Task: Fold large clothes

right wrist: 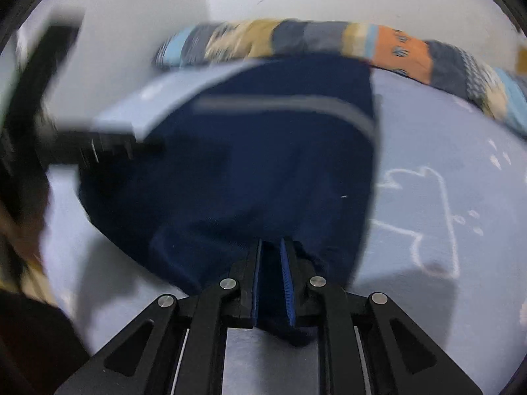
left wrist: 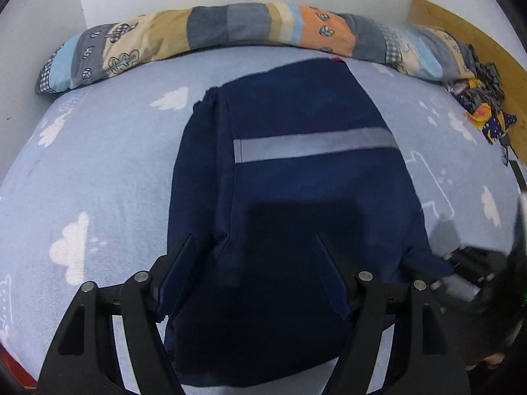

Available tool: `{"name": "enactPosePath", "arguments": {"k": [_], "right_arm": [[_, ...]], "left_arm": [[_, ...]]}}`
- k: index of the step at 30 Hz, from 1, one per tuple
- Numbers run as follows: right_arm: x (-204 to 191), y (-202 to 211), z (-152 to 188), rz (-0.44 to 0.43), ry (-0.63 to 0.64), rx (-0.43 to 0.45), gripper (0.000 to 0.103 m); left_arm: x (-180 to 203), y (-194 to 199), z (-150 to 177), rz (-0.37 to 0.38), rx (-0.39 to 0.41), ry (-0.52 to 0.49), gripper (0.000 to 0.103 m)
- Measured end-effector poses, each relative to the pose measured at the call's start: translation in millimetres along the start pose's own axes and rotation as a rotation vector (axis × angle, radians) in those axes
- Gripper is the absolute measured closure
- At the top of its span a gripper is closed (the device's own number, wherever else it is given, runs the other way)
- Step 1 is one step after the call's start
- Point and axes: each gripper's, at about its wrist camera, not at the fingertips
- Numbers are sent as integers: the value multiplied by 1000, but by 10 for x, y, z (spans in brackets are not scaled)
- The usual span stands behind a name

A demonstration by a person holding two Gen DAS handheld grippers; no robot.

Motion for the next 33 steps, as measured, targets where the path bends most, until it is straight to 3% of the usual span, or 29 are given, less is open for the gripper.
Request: {"name": "enactPosePath", "arguments": {"k": [6, 8, 10, 11, 12, 18, 22, 23, 27, 29, 30, 33], "right_arm": [[132, 48, -180, -38, -118, -31, 88], [229, 203, -380, -55, -157, 42, 86], [357, 227, -675, -27, -173, 83, 74], [439, 163, -837, 3, -174, 87, 63], [500, 95, -960, 31, -172, 93, 62], [875, -872, -1667, 140, -206, 37, 64], [1010, -1584, -1467, 147, -258, -156, 62], [1003, -1638, -1440, 156, -237, -148, 61], [913, -1462, -1556, 139, -199, -163, 61], [796, -1150, -1598, 112, -166, -91, 60], [695, -931, -1571, 93, -147, -61, 59], [459, -623, -1332, 39, -131, -86, 60]], "left_arm": [[-39, 92, -53, -1, 51, 59, 31], [-41, 103, -91, -2, 70, 79, 31], [-35, 69, -118, -1, 64, 99, 31], [-18, 43, -130, 5, 58, 108, 31], [3, 22, -141, 11, 52, 108, 31], [128, -126, -116, -15, -8, 53, 31], [55, -219, -113, -16, -56, 102, 31], [34, -232, -118, -12, -62, 116, 31], [27, -195, -149, -24, -42, 109, 31], [33, -141, -163, -14, -21, 117, 31], [39, -126, -170, -9, -12, 120, 31], [97, -37, -196, -7, 33, 108, 31]]}}
Point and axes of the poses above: each gripper's, at about its wrist camera, not at the fingertips, and y roughly against the way its jaws point, x to its right, z to its underside, and after that the axes turned 11 degrees about x, right-handed
